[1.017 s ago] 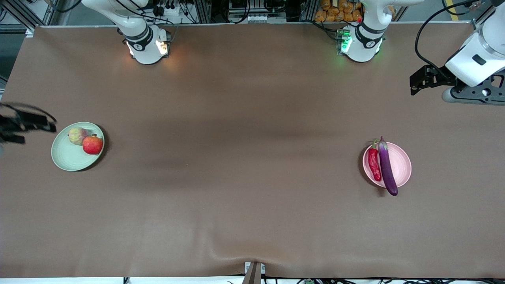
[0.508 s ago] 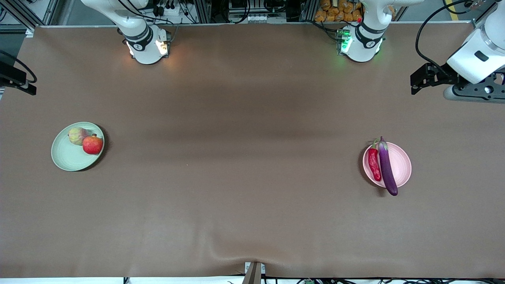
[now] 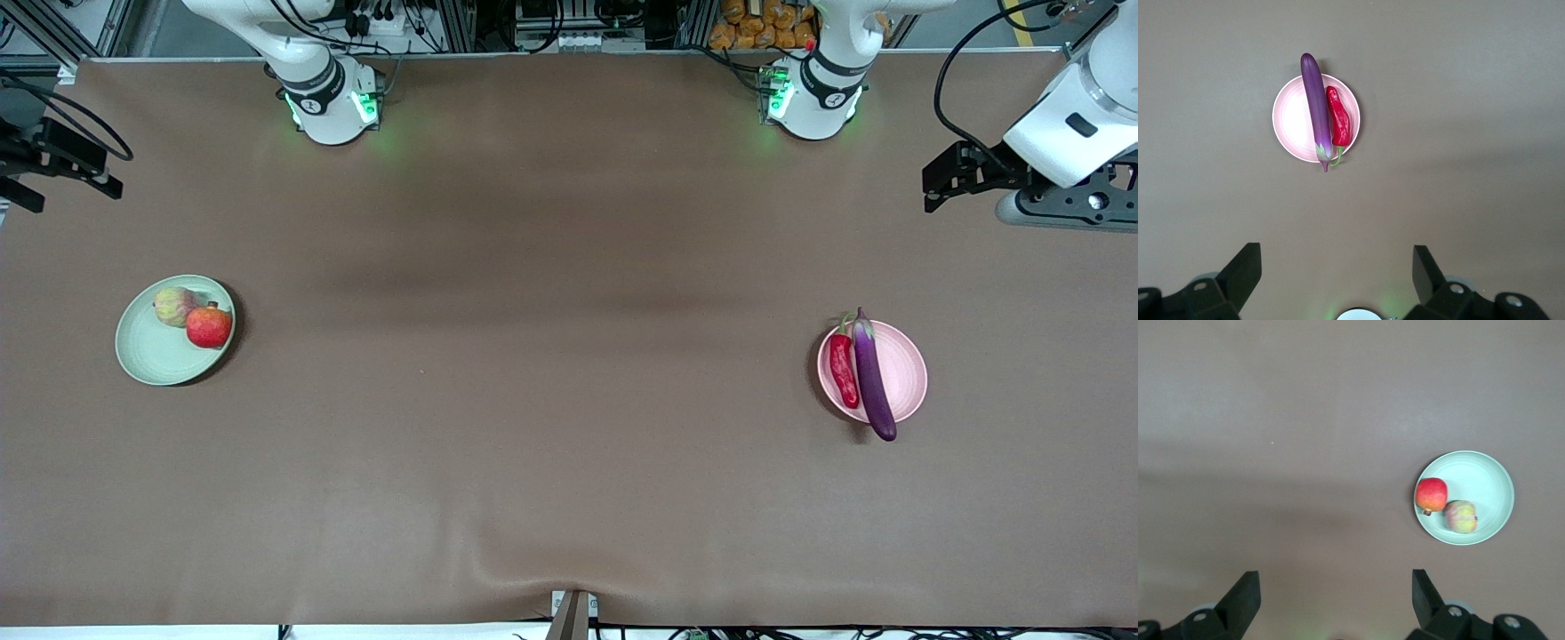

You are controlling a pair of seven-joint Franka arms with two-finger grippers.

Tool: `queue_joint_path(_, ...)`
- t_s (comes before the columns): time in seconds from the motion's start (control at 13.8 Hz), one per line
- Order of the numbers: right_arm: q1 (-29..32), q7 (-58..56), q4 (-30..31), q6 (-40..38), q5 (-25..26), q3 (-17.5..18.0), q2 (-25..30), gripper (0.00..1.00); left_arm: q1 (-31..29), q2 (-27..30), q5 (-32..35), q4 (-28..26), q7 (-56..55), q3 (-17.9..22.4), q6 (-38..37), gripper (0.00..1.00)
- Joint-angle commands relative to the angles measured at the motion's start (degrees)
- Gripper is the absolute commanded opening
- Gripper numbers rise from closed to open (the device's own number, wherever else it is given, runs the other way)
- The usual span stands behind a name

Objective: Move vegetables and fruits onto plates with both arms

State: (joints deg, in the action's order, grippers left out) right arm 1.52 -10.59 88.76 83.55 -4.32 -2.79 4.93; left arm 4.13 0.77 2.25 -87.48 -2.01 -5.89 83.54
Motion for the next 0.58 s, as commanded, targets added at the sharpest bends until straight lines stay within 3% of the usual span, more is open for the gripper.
queue_joint_path(0.0, 0.0, 0.8, -2.2, -1.8, 3.9, 0.6, 0.1, 1.00, -0.3, 0.4, -0.8, -0.2, 1.1, -0.3, -0.2, 1.00)
queue_joint_path(0.51, 0.2, 2.9, -2.5, -4.6, 3.5, 0.4, 0.0, 1.00, -0.3, 0.0, -2.4, -0.5, 0.1, -0.7, 0.2, 1.00)
